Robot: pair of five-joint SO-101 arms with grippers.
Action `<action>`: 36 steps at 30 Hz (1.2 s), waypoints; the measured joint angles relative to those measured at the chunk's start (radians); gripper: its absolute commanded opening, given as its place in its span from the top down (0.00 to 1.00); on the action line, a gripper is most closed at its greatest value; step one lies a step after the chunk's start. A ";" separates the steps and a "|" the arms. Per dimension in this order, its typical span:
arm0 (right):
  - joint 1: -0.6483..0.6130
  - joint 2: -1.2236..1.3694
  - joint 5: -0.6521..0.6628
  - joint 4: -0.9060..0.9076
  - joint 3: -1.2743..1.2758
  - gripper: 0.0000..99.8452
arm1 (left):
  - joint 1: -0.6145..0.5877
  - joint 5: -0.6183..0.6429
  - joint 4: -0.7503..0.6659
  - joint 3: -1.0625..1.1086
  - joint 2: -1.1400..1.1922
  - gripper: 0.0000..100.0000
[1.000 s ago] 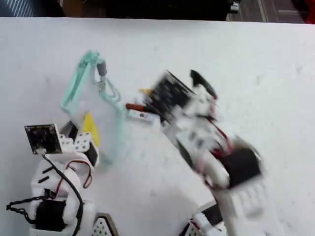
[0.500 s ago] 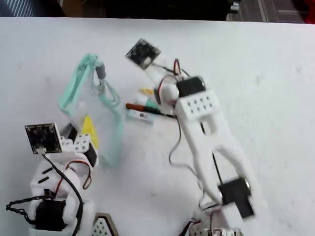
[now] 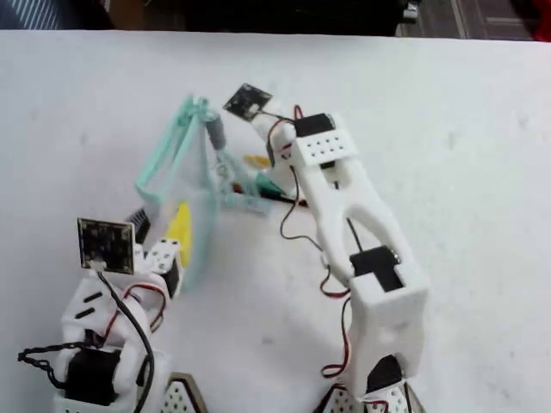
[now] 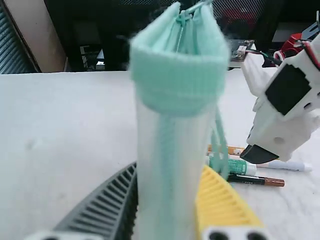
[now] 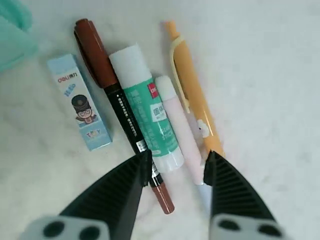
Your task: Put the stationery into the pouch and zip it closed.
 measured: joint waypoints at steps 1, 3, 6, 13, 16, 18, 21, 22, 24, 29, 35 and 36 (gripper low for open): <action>0.011 0.005 0.003 -0.002 0.000 0.84 | 0.000 0.000 0.000 0.000 0.000 0.85; 0.040 0.014 0.006 -0.020 0.000 0.84 | 0.000 0.000 0.000 0.000 0.000 0.85; 0.089 0.041 0.011 -0.060 0.000 0.84 | 0.000 0.000 0.000 0.000 0.000 0.85; 0.078 0.084 0.011 -0.118 0.000 0.84 | 0.000 0.000 0.000 0.000 0.000 0.85; 0.049 0.084 0.037 -0.120 -0.006 0.84 | 0.000 0.000 0.000 0.000 0.000 0.85; 0.032 0.100 0.048 -0.120 -0.026 0.84 | 0.000 0.000 0.000 0.000 0.000 0.85; 0.035 0.141 0.048 -0.120 -0.075 0.84 | 0.000 0.000 0.000 0.000 0.000 0.85; 0.037 0.161 0.048 -0.120 -0.092 0.84 | 0.000 0.000 0.000 0.000 0.000 0.85; 0.037 0.198 0.048 -0.120 -0.120 0.84 | 0.000 0.000 0.000 0.000 0.000 0.85; 0.038 0.276 0.048 -0.130 -0.189 0.84 | 0.000 0.000 0.000 0.000 0.000 0.85; 0.038 0.350 0.048 -0.121 -0.256 0.84 | 0.000 0.000 0.000 0.000 0.000 0.85; 0.038 0.358 0.049 -0.120 -0.265 0.84 | 0.000 0.000 0.000 0.000 0.000 0.85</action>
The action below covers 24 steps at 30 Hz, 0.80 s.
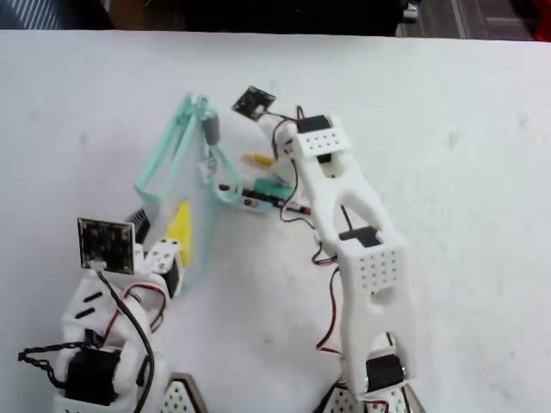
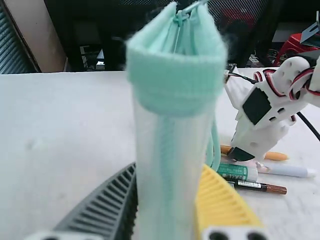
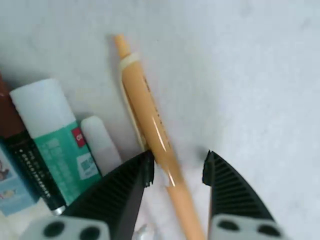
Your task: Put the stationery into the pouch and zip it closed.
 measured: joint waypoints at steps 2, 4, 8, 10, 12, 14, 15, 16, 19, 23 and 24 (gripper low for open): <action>0.000 0.015 0.005 0.008 -0.018 0.84 | 0.000 0.000 0.000 0.000 0.000 0.85; 0.000 0.031 0.008 0.017 -0.040 0.86 | 0.000 0.000 0.000 0.000 0.000 0.85; 0.003 0.064 0.008 0.031 -0.081 0.99 | 0.000 0.000 0.000 0.000 0.000 0.85; 0.006 0.086 0.008 0.031 -0.106 0.97 | 0.000 0.000 0.000 0.000 0.000 0.85; 0.006 0.104 0.008 0.031 -0.118 0.98 | 0.000 0.000 0.000 0.000 0.000 0.85; 0.006 0.115 0.008 0.031 -0.121 0.98 | 0.000 0.000 0.000 0.000 0.000 0.85; 0.009 0.117 0.008 0.031 -0.121 0.98 | 0.000 0.000 0.000 0.000 0.000 0.85; 0.017 0.118 0.008 0.031 -0.121 0.98 | 0.000 0.000 0.000 0.000 0.000 0.85; 0.032 0.118 0.008 0.029 -0.124 0.98 | 0.000 0.000 0.000 0.000 0.000 0.85; 0.034 0.120 -0.006 0.046 -0.135 0.98 | 0.000 0.000 0.000 0.000 0.000 0.84; 0.034 0.120 -0.015 0.046 -0.135 0.98 | 0.000 0.000 0.000 0.000 0.000 0.84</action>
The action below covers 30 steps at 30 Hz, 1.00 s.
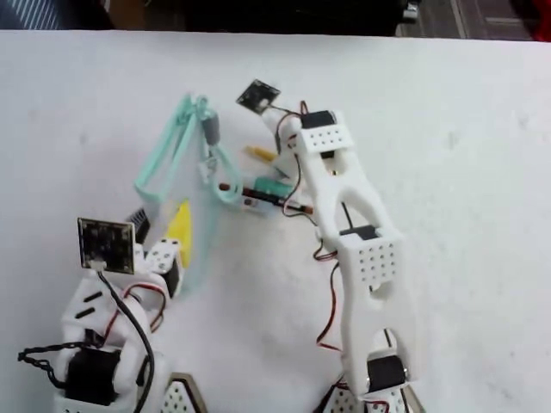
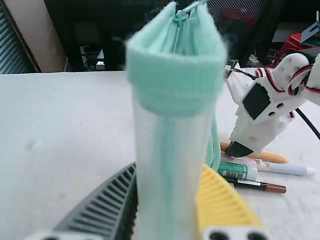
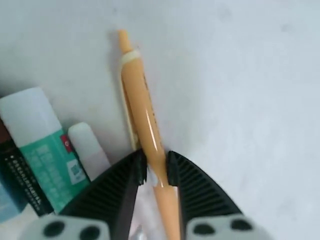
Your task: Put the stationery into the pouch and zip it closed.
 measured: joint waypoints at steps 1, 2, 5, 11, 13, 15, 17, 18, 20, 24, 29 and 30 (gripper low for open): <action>0.003 0.000 -0.012 0.000 0.000 0.98 | 0.000 0.000 0.000 0.000 0.000 0.84; 0.005 0.000 -0.028 0.000 0.000 0.98 | 0.000 0.000 0.000 0.000 0.000 0.84; 0.012 -0.015 -0.083 -0.002 0.008 0.98 | 0.000 0.000 0.000 0.000 0.000 0.84; 0.014 -0.021 -0.135 0.002 0.008 0.98 | 0.000 0.000 0.000 0.000 0.000 0.84; 0.015 -0.021 -0.137 0.002 0.008 0.98 | 0.000 0.000 0.000 0.000 0.000 0.84; 0.015 -0.021 -0.137 0.002 0.008 0.98 | 0.000 0.000 0.000 0.000 0.000 0.84; 0.015 -0.021 -0.137 0.002 0.008 0.98 | 0.000 0.000 0.000 0.000 0.000 0.84; 0.015 -0.021 -0.137 0.002 0.008 0.98 | 0.000 0.000 0.000 0.000 0.000 0.84; 0.015 -0.021 -0.137 0.002 0.008 0.98 | 0.005 0.000 0.000 0.000 0.000 0.84; 0.031 -0.021 -0.137 0.002 0.008 0.98 | 0.006 0.000 0.000 0.000 0.000 0.84; 0.035 -0.054 -0.146 0.058 -0.011 0.98 | 0.006 0.000 0.000 0.000 0.000 0.82; 0.040 -0.068 -0.157 0.094 -0.020 0.98 | 0.006 0.000 0.000 0.000 0.000 0.80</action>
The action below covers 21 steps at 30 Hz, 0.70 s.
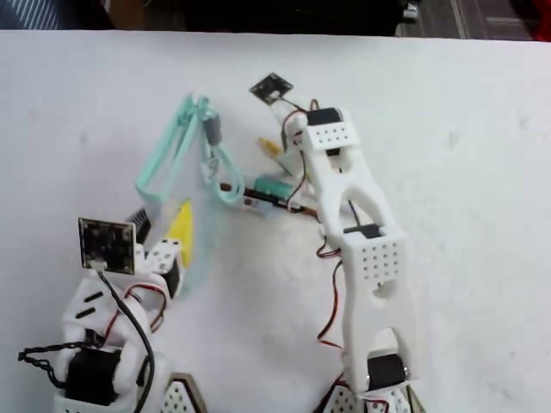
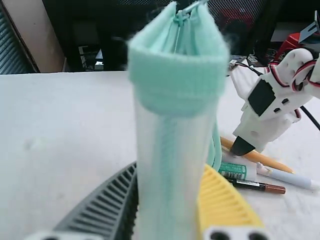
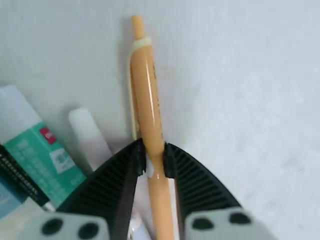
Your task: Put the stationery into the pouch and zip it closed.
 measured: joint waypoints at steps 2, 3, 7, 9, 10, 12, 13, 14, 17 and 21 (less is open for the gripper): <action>0.009 -0.041 -0.046 0.064 -0.021 0.98 | 0.000 0.000 0.000 0.000 0.000 0.77; 0.014 -0.071 -0.077 0.095 -0.040 0.98 | 0.000 0.000 0.000 0.000 0.000 0.76; 0.031 -0.215 -0.130 0.218 -0.118 0.98 | 0.005 0.031 0.000 0.000 0.000 0.76; 0.031 -0.281 -0.130 0.276 -0.146 0.98 | 0.005 0.055 0.000 0.000 0.000 0.76; 0.028 -0.313 -0.130 0.304 -0.160 0.98 | 0.005 0.061 0.000 0.000 0.000 0.76; 0.029 -0.379 -0.130 0.353 -0.178 0.98 | 0.005 0.063 0.000 0.000 0.000 0.76; 0.031 -0.411 -0.130 0.377 -0.189 0.98 | 0.005 0.063 0.000 0.000 0.000 0.76; 0.031 -0.445 -0.133 0.402 -0.198 0.98 | 0.005 0.063 0.000 0.000 0.000 0.76; 0.029 -0.548 -0.141 0.454 -0.212 0.98 | 0.005 0.063 0.000 0.000 0.000 0.76; -0.006 -0.683 -0.141 0.465 -0.215 0.98 | 0.005 0.063 0.000 0.000 0.000 0.76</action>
